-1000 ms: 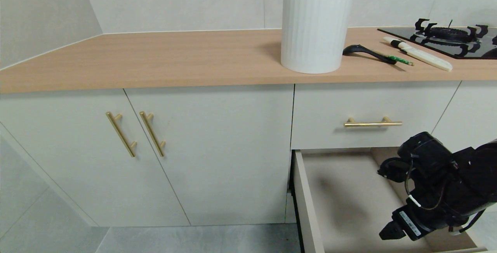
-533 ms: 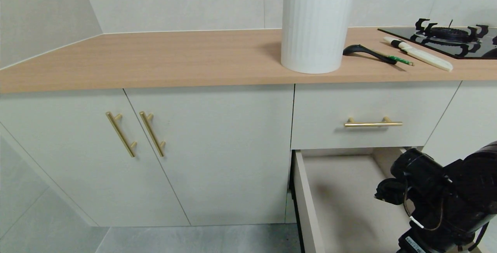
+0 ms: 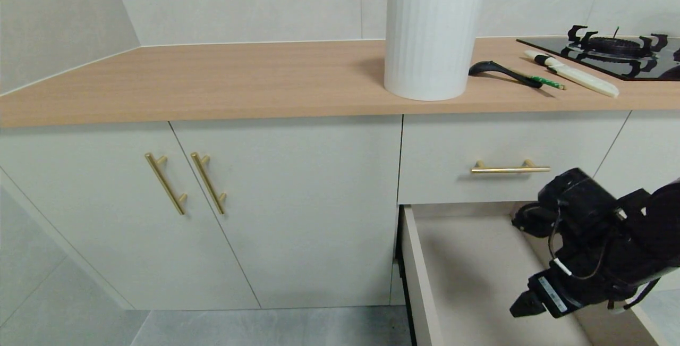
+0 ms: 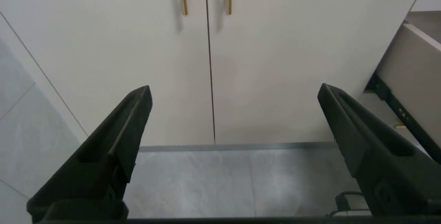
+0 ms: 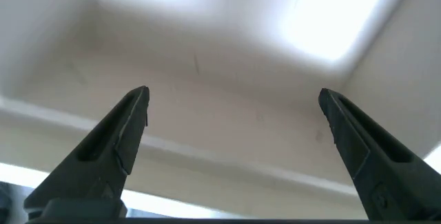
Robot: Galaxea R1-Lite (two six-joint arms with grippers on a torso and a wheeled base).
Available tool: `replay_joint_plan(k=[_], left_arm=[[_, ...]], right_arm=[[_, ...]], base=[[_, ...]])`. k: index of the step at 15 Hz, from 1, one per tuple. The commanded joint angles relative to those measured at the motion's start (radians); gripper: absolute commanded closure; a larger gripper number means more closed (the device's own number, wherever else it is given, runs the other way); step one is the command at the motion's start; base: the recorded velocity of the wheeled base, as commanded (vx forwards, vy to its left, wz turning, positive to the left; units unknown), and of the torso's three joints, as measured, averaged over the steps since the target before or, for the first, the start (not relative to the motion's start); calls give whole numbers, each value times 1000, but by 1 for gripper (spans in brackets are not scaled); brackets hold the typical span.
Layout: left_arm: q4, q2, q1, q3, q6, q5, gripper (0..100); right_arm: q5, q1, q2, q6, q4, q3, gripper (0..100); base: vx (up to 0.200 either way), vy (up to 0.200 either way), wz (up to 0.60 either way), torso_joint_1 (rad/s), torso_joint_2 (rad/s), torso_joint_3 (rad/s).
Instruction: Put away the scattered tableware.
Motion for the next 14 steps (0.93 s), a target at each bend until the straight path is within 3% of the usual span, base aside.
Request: replay_joint_plan(k=[1,3,6,9,14], left_arm=[[0,1,0,0,0,0,0],[0,1,0,0,0,0,0],[0,1,0,0,0,0,0],[0,1,0,0,0,0,0],[0,1,0,0,0,0,0]], right_arm=[[28,-41,-102,-10,-9,-140,0],[12,-41,-103,-11,-9,-235,0],[3,-41,-112,-11,-61,-242,0],[-80,-41,-112,-8,-131,-235,0],[-86,-41,-125,-11,-145,-228,0]], base=[[0,0,0,0,0,0],[0,0,0,0,0,0],[0,0,0,0,0,0],[0,0,0,0,0,0],[0,0,0,70,-267,-234]])
